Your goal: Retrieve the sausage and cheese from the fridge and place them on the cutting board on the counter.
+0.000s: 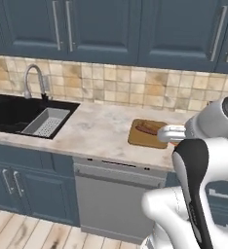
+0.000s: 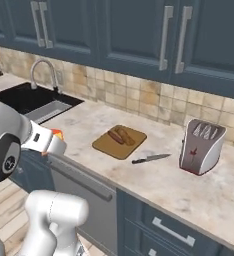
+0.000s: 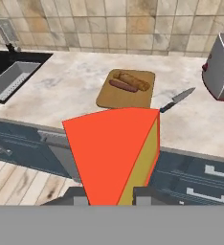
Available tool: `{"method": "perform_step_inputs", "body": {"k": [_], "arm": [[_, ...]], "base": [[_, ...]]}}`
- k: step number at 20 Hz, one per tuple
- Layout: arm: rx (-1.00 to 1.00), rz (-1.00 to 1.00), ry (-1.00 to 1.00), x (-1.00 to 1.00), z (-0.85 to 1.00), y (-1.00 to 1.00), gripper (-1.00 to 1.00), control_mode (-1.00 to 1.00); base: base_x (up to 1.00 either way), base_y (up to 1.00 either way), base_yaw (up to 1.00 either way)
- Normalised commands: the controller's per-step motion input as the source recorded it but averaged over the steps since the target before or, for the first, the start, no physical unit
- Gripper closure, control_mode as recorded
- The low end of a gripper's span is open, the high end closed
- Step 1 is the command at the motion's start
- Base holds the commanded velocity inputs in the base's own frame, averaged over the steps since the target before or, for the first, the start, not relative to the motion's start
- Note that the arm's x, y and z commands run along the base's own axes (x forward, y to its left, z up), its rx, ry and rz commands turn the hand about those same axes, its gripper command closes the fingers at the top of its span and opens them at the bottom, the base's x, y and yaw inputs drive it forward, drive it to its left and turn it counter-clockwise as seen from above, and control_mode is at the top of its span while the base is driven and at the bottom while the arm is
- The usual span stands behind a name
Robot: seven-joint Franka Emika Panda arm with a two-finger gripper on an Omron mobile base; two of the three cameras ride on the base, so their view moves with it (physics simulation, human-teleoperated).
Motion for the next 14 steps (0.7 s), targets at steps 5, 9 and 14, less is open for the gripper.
{"method": "perform_step_inputs", "body": {"k": [5,9,14], "arm": [[0.00,0.00,0.00,0.00,0.00,0.00,1.00,1.00],[0.00,0.00,0.00,0.00,0.00,0.00,1.00,1.00],[0.00,0.00,0.00,0.00,0.00,0.00,1.00,1.00]], "base": [[0.40,0.30,-0.20],[0.51,0.27,-0.18],[0.48,0.02,-0.34]]}}
